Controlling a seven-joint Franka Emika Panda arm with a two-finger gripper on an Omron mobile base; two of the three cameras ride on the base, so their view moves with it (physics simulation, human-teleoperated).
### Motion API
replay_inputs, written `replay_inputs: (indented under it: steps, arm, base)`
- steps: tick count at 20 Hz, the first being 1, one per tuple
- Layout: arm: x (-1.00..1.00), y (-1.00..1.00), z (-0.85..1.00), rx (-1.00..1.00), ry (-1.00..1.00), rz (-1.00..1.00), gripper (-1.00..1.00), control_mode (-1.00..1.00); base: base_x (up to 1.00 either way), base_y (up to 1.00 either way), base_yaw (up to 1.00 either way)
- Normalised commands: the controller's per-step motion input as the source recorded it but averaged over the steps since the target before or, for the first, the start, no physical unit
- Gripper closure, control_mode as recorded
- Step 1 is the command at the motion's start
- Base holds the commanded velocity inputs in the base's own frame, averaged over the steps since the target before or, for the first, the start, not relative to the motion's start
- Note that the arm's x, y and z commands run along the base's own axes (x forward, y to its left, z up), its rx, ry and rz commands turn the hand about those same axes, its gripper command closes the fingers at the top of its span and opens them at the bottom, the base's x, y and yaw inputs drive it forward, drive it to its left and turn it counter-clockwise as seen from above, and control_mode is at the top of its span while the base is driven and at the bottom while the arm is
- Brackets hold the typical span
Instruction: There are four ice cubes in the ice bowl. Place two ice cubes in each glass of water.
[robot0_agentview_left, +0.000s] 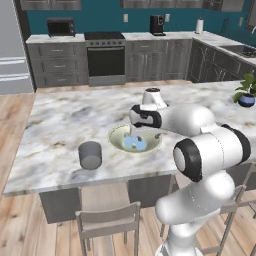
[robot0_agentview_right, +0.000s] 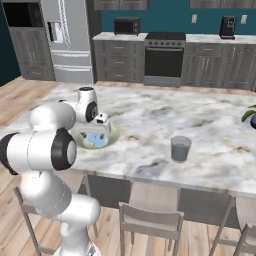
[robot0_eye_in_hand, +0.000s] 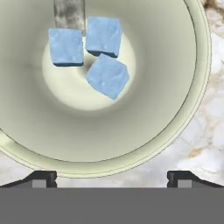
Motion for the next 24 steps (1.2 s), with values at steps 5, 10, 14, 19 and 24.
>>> replay_inputs:
  steps: [5, 10, 14, 19, 24]
  arm:
    - [0.31, 0.0, -0.31, 0.0, 0.0, 0.02, -1.0, -1.0]
    - [0.37, 0.06, -0.32, -0.01, 0.02, 0.04, -1.0, -1.0]
    - [0.28, 0.07, -0.24, -0.02, 0.0, 0.07, -1.0, -1.0]
    - [0.24, 0.01, -0.33, -0.01, 0.01, 0.07, -1.0, -1.0]
    - [0.34, 0.1, -0.25, 0.0, 0.0, 0.03, -1.0, -1.0]
  base:
    - [0.0, 0.0, 0.0]
    - [0.0, 0.0, 0.0]
    - [0.0, 0.0, 0.0]
    - [0.0, 0.0, 0.0]
    - [0.0, 0.0, 0.0]
